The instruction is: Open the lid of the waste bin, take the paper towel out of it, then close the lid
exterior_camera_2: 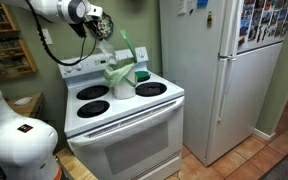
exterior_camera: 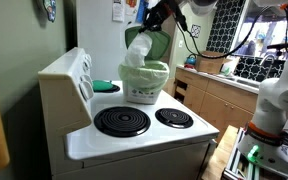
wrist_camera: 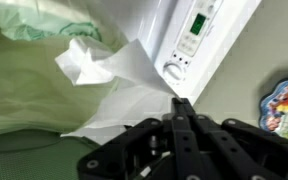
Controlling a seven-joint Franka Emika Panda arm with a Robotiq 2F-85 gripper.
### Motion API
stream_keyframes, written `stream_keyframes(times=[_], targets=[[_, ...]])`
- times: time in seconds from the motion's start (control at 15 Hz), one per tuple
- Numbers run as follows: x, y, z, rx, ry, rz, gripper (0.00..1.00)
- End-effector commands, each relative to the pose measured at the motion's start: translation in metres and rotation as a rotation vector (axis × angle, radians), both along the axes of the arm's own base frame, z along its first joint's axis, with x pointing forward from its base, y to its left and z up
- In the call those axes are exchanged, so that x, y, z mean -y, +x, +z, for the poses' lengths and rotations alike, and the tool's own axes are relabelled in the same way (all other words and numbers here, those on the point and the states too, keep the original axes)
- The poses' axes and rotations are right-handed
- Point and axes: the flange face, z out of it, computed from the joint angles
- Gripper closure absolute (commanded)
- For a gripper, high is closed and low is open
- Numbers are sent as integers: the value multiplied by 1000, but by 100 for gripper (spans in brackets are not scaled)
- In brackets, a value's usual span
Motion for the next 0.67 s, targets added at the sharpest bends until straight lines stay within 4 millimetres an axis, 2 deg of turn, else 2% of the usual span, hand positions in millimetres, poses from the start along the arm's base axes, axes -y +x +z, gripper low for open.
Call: stream_keyframes(times=[0.0,0.07,0.2,0.4,0.6], targets=[[-6,-30,20,-101,100,161,100],[-8,-36,21,-141,108,206,100],[-7,-35,4,-223,32,221,100],[-7,-28,-40,-290,-134,228,100],[-12,-19,-81,-301,-207,228,100]])
